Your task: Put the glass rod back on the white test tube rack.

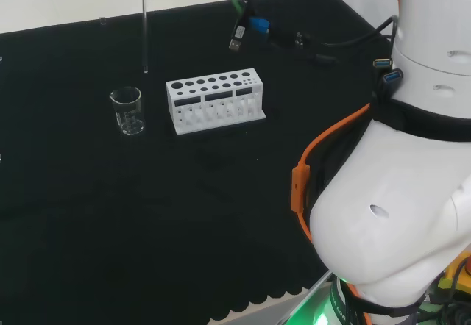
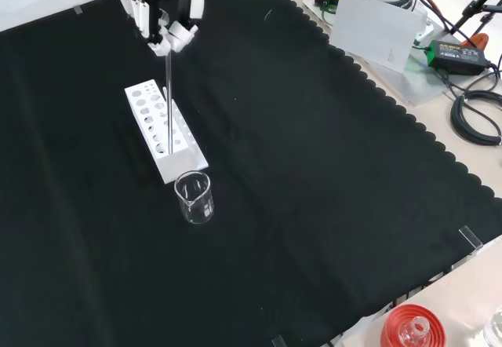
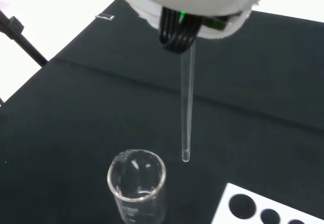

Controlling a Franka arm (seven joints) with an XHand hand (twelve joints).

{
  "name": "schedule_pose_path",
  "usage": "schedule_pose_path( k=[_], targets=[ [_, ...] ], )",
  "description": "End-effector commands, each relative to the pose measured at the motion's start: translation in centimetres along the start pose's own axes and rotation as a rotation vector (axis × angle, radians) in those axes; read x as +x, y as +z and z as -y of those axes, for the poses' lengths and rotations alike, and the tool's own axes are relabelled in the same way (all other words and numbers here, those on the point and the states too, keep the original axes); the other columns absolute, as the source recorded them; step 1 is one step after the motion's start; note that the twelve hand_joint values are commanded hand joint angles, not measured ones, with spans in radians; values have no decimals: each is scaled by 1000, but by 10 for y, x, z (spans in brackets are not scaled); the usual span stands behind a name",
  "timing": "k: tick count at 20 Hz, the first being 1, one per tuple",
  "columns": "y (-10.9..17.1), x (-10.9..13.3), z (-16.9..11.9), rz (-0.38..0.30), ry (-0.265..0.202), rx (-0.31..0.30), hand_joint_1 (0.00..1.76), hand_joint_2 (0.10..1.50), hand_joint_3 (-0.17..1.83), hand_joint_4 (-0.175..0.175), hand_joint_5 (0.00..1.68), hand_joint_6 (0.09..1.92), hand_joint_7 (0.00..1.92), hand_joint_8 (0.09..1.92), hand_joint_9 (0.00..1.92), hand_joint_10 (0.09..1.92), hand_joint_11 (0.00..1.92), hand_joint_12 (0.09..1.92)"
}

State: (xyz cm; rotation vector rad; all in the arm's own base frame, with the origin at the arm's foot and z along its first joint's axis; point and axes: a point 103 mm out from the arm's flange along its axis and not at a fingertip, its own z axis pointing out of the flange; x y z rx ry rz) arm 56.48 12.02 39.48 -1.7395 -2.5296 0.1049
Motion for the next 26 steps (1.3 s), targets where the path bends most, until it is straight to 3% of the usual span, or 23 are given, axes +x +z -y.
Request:
schedule_pose_path(
  k=[1, 12, 26],
  targets=[
    [-2, -29, 15, -14, 14, -5, 1330, 616, 735, -175, 1193, 614, 1386, 735, 1761, 454, 1601, 744],
    [2, -78, 36, -27, 114, -4, 1330, 615, 736, -175, 1194, 613, 1387, 734, 1761, 454, 1601, 744],
    [6, -127, 55, -29, 170, -6, 1330, 614, 736, -175, 1194, 611, 1388, 733, 1761, 454, 1601, 744]
  ],
)
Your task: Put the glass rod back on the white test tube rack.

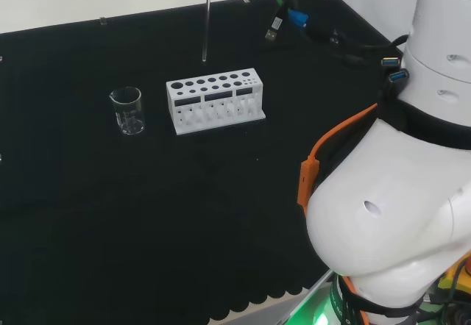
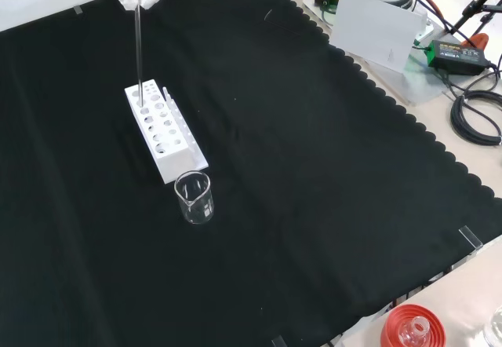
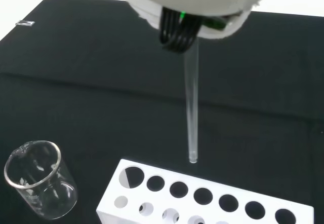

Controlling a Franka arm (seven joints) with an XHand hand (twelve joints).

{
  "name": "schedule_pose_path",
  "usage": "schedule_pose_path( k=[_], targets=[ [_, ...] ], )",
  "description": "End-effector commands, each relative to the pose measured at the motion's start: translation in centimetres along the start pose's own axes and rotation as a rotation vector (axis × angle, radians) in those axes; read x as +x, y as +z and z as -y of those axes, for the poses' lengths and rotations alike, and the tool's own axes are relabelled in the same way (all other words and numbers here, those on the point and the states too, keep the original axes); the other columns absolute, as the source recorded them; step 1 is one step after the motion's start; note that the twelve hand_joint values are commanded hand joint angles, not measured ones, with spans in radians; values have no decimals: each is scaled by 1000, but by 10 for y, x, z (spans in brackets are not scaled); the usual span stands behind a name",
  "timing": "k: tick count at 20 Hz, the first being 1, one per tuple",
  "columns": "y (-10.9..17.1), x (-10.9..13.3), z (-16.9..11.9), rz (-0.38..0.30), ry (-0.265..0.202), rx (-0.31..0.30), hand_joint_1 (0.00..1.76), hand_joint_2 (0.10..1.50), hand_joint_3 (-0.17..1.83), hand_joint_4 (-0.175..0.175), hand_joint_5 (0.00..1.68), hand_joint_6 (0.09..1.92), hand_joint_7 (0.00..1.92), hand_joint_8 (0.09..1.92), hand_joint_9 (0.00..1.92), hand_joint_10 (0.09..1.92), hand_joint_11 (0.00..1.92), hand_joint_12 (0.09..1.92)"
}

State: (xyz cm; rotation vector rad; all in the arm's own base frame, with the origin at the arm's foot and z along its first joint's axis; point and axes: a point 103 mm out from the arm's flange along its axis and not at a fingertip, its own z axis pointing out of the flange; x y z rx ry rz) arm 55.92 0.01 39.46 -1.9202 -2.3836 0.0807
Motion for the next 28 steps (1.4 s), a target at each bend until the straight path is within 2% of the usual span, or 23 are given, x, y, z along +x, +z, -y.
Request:
schedule_pose_path(
  k=[1, 15, 22, 25, 28],
  targets=[
    [3, -20, 4, -5, 23, 2, 1330, 615, 736, -175, 1194, 611, 1388, 733, 1761, 454, 1601, 744],
    [13, -54, 16, -24, 60, 10, 1330, 614, 736, -175, 1195, 609, 1389, 731, 1761, 454, 1601, 744],
    [13, -44, 7, 1, 68, 33, 1330, 615, 735, -175, 1195, 609, 1389, 731, 1762, 454, 1602, 743],
    [14, -46, 10, -8, 61, 21, 1330, 615, 735, -175, 1195, 609, 1389, 730, 1762, 453, 1602, 743],
    [14, -43, 7, 4, 55, 34, 1330, 615, 734, -175, 1195, 608, 1389, 730, 1762, 453, 1602, 743]
  ],
)
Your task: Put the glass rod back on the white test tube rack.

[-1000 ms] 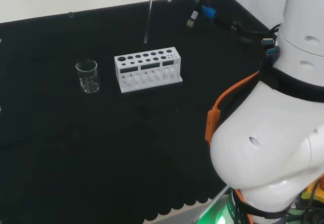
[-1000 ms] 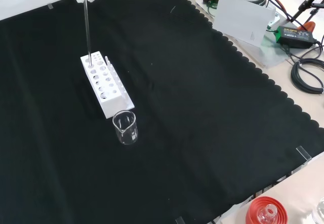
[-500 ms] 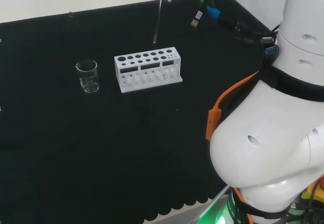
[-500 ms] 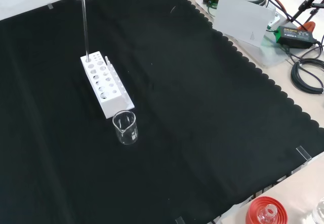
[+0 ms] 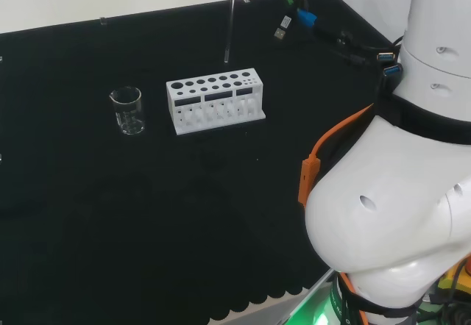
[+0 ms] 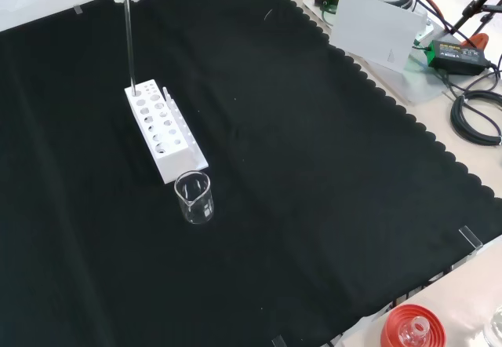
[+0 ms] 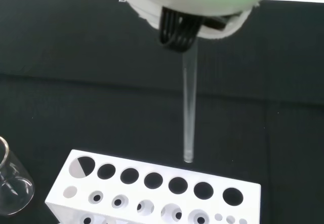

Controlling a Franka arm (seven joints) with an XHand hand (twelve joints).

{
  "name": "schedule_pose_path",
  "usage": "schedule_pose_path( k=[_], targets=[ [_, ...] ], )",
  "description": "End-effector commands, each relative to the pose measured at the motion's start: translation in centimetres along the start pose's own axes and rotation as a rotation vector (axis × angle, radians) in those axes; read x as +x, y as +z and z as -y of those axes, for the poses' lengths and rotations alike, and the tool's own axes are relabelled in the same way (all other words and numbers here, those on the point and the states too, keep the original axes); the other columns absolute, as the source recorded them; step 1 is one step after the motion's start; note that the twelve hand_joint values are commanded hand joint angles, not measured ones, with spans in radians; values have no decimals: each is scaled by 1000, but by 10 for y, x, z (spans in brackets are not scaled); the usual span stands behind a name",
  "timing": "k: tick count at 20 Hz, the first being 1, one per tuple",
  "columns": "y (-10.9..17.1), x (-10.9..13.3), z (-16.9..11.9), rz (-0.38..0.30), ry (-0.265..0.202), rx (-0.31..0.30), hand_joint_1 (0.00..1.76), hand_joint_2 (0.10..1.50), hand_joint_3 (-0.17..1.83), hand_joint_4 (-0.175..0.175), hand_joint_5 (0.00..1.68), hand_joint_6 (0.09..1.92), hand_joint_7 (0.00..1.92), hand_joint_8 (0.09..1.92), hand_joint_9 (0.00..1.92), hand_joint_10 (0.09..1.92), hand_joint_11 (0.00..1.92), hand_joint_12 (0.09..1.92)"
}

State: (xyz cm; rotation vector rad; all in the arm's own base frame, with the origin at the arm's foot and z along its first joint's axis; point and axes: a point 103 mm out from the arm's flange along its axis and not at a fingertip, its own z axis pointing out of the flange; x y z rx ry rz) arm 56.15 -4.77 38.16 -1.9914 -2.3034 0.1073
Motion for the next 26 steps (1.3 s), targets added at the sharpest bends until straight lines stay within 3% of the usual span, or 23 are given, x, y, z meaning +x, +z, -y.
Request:
schedule_pose_path(
  k=[1, 14, 15, 21, 26],
  targets=[
    [2, 6, 0, 10, -13, 13, 1330, 615, 734, -175, 1195, 608, 1389, 730, 1762, 453, 1602, 743],
    [16, 3, 3, -27, -26, 14, 1330, 616, 732, -175, 1195, 607, 1389, 729, 1762, 452, 1602, 742],
    [21, 5, 0, 4, 6, 45, 1330, 616, 732, -175, 1195, 606, 1389, 729, 1763, 451, 1602, 741],
    [25, 8, 0, -37, -27, 25, 1330, 616, 732, -175, 1196, 606, 1390, 728, 1763, 451, 1602, 741],
    [30, 12, -4, -17, -43, 50, 1330, 617, 731, -175, 1196, 605, 1390, 727, 1763, 450, 1602, 740]
  ],
)
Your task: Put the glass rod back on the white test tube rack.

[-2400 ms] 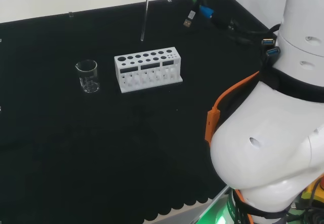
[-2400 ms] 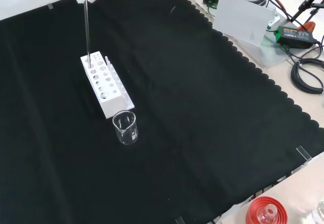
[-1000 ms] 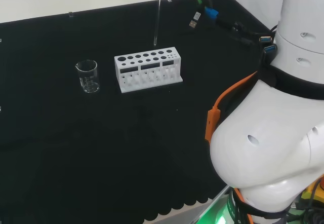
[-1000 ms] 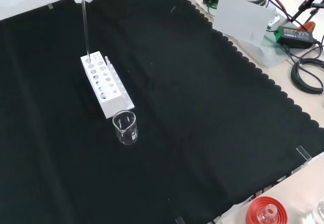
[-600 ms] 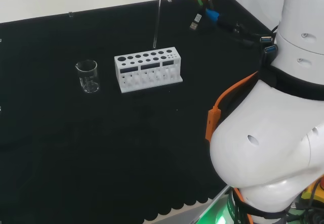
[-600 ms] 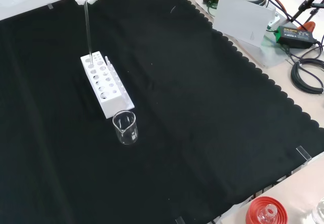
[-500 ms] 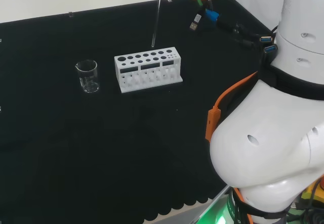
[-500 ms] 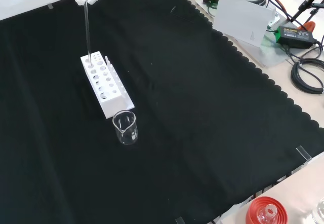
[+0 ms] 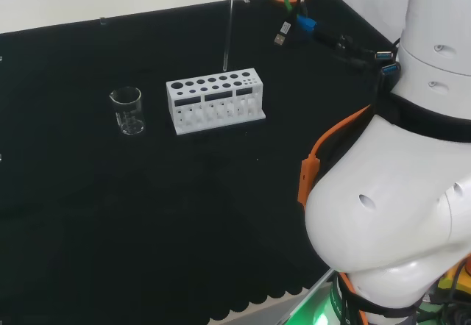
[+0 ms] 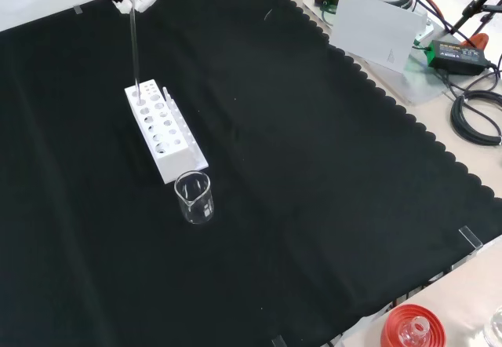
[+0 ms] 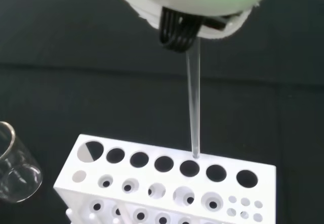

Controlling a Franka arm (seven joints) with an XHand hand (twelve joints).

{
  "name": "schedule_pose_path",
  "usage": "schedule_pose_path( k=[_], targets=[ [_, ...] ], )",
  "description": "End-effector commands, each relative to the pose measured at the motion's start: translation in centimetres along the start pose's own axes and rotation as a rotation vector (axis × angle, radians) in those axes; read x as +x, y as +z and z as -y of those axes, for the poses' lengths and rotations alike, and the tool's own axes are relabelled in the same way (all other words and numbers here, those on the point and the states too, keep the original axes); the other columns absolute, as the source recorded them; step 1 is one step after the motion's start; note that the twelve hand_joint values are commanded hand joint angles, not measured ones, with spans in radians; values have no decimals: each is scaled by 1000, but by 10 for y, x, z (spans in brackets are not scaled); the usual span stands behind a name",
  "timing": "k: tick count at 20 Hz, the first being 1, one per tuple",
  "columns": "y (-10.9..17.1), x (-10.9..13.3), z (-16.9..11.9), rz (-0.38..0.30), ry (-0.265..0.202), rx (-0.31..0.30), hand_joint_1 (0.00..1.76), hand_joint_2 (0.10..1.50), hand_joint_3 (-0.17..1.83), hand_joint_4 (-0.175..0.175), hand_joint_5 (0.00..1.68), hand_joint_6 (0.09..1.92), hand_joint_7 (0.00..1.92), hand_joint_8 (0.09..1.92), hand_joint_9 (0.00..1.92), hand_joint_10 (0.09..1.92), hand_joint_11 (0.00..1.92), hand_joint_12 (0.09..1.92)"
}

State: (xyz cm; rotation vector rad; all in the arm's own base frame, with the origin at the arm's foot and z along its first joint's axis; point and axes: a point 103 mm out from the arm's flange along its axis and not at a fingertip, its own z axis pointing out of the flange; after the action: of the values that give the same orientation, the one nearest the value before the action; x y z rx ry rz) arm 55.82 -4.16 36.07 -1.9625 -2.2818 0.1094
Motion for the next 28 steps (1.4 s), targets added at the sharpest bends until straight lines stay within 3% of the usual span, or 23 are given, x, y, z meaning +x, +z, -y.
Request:
schedule_pose_path(
  k=[1, 12, 16, 28],
  targets=[
    [9, 9, -6, 13, -34, 31, 1330, 617, 731, -175, 1196, 605, 1390, 727, 1763, 450, 1602, 740],
    [18, 1, -5, -12, -26, 35, 1330, 620, 726, -175, 1194, 604, 1389, 726, 1762, 449, 1602, 739],
    [18, 10, -12, 0, -30, 42, 1330, 621, 724, -175, 1194, 603, 1389, 726, 1763, 448, 1602, 738],
    [33, -4, -13, -14, -32, 61, 1329, 623, 719, -175, 1194, 601, 1389, 724, 1763, 446, 1602, 737]
  ],
)
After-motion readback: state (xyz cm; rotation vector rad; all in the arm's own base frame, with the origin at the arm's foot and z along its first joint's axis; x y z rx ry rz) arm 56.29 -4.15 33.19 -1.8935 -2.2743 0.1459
